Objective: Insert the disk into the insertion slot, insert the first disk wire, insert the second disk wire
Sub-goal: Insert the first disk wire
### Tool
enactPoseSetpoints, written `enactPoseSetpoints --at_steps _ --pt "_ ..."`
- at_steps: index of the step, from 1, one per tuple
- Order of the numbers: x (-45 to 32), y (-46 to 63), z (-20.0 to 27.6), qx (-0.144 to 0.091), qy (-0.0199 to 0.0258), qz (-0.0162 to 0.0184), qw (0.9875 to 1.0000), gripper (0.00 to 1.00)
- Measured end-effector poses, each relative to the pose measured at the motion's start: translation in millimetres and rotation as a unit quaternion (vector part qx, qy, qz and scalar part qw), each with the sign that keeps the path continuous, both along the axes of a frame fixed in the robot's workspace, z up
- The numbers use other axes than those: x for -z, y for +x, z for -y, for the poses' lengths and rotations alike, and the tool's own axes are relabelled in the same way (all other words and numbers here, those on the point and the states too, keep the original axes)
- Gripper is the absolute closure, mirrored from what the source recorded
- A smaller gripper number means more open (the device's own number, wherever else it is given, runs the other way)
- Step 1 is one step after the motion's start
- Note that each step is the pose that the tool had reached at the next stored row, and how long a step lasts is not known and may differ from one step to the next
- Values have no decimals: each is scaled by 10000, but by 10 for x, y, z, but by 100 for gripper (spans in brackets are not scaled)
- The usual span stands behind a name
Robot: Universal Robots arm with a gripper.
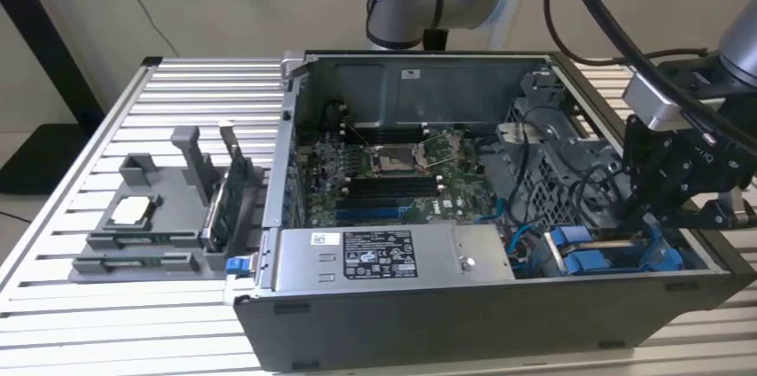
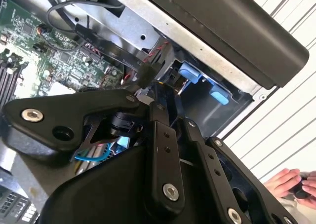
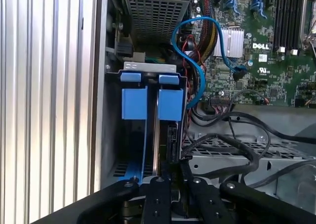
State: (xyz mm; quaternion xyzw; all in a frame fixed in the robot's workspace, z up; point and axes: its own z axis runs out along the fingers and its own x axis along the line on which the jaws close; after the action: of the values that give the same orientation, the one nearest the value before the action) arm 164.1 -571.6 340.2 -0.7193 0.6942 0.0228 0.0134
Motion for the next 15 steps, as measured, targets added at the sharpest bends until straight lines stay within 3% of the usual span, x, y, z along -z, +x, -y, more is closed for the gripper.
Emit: enactPoseSetpoints --at_steps 5,15 --pt "29 14 -1 35 2 -31 10000 81" --pt "29 14 -6 74 0 -33 10000 81"
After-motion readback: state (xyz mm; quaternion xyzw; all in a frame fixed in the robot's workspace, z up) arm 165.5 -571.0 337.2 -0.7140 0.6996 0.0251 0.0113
